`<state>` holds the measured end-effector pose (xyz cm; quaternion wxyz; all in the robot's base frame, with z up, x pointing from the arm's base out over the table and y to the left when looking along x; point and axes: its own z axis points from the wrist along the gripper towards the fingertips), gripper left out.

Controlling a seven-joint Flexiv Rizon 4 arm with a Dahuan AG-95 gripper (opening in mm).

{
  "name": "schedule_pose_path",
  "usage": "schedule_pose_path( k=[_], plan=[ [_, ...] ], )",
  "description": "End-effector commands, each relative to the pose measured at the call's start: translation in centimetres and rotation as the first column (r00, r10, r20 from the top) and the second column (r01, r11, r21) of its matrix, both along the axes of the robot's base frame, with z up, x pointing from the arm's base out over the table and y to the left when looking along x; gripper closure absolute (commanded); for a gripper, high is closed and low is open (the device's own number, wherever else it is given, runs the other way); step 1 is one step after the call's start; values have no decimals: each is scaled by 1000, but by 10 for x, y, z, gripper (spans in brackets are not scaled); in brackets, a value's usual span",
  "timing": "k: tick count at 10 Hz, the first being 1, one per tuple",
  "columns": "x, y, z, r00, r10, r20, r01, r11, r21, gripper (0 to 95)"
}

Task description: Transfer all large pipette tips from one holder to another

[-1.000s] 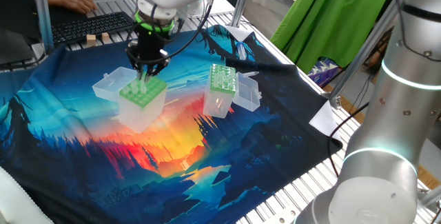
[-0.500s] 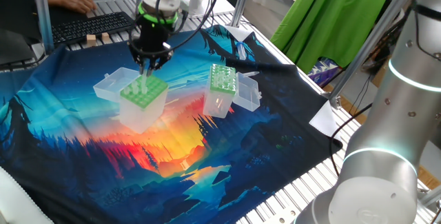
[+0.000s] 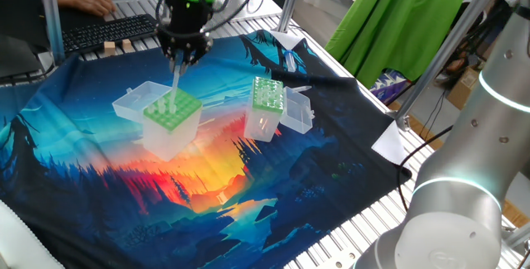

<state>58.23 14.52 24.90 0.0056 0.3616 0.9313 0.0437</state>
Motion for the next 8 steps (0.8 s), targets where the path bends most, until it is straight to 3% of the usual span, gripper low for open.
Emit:
schedule_pose_path(
  k=[1, 4, 8],
  plan=[
    [0, -3, 15, 1000, 15, -7, -15, 1000, -1, 950],
    [-1, -5, 32, 999, 33, -14, -33, 999, 1, 950],
    [3, -22, 50, 990, 140, -21, -140, 990, -11, 950]
  ],
)
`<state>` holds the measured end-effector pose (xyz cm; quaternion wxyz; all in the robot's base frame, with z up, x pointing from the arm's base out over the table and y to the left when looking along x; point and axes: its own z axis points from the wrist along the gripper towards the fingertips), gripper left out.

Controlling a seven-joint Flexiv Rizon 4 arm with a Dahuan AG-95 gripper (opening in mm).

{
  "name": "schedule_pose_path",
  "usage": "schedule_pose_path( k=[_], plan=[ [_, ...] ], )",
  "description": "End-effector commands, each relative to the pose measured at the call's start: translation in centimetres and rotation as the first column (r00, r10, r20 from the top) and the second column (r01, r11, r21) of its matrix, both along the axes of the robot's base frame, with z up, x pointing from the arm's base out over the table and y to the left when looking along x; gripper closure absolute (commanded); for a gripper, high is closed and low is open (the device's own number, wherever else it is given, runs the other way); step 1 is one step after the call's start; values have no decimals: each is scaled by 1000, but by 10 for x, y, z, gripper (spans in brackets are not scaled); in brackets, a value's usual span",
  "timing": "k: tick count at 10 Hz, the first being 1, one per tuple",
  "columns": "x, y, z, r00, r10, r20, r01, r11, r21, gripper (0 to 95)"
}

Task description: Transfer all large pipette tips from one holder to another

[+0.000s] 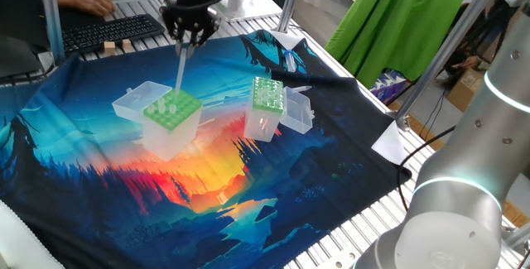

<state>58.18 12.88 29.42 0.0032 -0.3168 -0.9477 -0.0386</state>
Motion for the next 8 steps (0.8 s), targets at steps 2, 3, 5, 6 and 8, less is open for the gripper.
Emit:
schedule_pose_path(
  k=[2, 3, 5, 6, 8],
  plan=[
    [10, -16, 6, 994, 113, 0, -113, 994, -14, 950],
    [16, -26, 4, 984, 177, 3, -177, 984, -18, 950],
    [25, -41, -2, 969, 246, 7, -245, 969, -23, 950],
    [28, -47, -5, 964, 265, 9, -265, 964, -24, 950],
    [37, -64, -17, 946, 325, 14, -324, 946, -28, 950]
  ],
)
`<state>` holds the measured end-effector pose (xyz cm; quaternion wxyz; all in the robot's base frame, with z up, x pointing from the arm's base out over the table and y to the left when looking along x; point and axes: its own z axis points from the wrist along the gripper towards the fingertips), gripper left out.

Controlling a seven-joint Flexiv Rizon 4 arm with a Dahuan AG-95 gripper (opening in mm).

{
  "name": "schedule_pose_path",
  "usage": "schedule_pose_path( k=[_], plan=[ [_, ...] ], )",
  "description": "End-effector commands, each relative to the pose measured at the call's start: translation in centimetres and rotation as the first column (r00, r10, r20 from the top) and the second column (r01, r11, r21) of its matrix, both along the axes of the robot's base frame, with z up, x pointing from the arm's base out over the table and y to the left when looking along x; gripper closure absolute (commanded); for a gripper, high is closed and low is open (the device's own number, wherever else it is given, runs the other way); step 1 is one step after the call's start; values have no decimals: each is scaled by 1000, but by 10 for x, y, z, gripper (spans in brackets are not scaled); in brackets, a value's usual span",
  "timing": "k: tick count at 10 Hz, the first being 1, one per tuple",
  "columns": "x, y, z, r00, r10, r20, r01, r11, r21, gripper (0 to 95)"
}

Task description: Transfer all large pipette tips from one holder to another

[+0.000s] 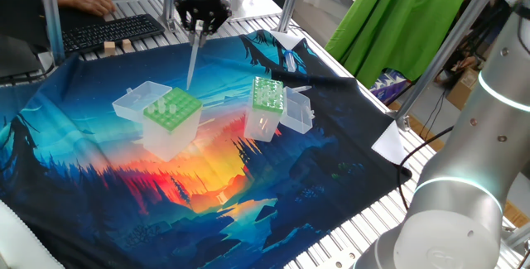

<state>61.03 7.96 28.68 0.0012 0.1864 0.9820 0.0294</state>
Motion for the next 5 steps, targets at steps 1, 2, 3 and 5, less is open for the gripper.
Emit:
schedule_pose_path(
  k=[1, 2, 3, 5],
  plan=[
    [12, -22, -13, 997, 78, 7, -78, 997, -4, 950],
    [14, -28, -16, 996, 91, 10, -91, 996, -7, 950],
    [16, -33, -19, 995, 102, 10, -102, 995, -9, 950],
    [20, -47, -28, 992, 122, 15, -122, 993, -8, 950]
  ],
)
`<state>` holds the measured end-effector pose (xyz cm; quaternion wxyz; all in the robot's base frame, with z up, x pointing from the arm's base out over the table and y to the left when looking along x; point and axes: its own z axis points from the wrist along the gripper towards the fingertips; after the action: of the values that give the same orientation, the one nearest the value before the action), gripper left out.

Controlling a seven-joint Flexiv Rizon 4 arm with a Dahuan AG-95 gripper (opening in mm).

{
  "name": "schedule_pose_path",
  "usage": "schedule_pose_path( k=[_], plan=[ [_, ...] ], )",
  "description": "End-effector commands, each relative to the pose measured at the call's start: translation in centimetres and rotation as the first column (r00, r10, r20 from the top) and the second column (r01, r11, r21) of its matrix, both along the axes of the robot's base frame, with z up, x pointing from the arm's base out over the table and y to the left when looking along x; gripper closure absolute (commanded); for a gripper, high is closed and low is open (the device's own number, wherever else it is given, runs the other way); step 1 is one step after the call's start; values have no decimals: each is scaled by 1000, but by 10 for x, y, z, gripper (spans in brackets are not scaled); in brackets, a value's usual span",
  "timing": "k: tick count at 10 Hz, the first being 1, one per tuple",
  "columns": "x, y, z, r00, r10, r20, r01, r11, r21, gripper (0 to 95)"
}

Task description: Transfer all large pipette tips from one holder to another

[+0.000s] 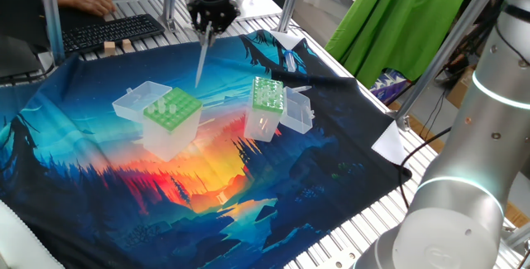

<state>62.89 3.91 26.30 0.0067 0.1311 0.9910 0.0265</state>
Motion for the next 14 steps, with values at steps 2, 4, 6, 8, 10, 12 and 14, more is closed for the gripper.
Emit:
schedule_pose_path(
  k=[2, 4, 6, 8, 10, 12, 14],
  plan=[
    [5, -22, -11, 1000, 24, 5, -24, 1000, 5, 950],
    [8, -31, -13, 999, 39, 10, -39, 999, 2, 950],
    [11, -40, -14, 999, 51, 9, -51, 999, 3, 950],
    [15, -52, -13, 998, 66, 12, -66, 998, 0, 950],
    [19, -61, -12, 997, 72, 12, -72, 997, -2, 950],
    [22, -68, -10, 997, 82, 8, -82, 997, 0, 950],
    [23, -71, -10, 996, 88, 2, -88, 996, 3, 950]
  ],
)
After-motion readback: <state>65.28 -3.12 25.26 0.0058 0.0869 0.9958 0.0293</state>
